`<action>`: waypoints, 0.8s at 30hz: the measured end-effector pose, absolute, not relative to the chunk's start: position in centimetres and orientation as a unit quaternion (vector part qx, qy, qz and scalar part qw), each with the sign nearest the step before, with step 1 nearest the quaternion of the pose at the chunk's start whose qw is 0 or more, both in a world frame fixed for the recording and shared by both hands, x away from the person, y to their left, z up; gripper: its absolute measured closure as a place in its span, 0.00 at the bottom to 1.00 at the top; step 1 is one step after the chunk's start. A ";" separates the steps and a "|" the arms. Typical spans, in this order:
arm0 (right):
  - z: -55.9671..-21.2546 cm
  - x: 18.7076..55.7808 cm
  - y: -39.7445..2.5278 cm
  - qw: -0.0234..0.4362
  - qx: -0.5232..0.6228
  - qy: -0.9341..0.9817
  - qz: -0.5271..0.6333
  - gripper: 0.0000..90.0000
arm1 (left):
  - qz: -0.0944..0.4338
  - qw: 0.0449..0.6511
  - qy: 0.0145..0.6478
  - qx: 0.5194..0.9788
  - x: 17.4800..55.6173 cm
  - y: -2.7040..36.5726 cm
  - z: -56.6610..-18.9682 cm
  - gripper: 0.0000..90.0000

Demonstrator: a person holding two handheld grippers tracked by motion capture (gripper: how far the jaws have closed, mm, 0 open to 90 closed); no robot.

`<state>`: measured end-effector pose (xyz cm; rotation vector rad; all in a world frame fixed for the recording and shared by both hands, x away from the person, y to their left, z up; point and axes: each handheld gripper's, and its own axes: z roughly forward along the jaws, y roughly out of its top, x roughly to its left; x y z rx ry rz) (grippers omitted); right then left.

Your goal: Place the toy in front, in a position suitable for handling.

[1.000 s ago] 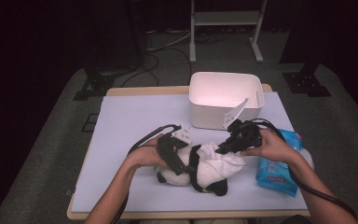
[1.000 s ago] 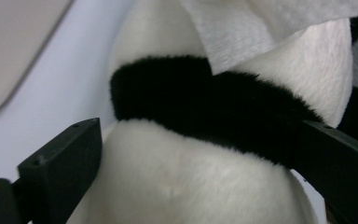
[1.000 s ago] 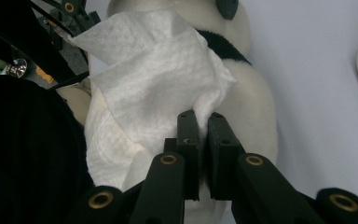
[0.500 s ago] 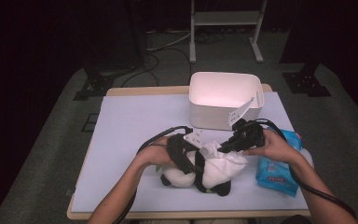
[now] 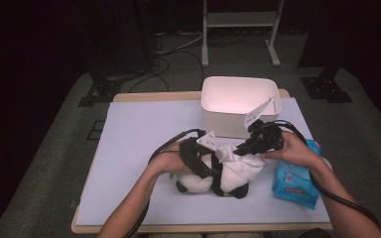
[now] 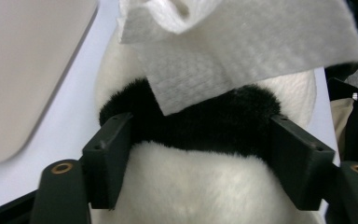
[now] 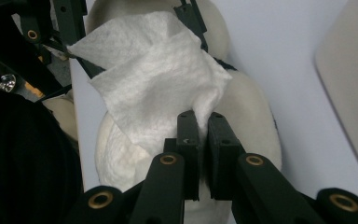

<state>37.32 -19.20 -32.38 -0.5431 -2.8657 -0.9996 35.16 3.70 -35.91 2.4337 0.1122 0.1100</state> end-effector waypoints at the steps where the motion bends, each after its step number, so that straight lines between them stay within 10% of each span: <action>1: -32.5 37.3 -19.2 0.031 -0.177 -0.929 -0.322 0.94 | 0.036 0.354 0.054 0.933 35.0 4.0 -36.1 0.28; 24: -33.7 36.5 -20.5 0.034 -0.189 -0.927 -0.322 0.94 | 0.042 0.425 0.126 0.895 34.4 10.8 -36.4 0.09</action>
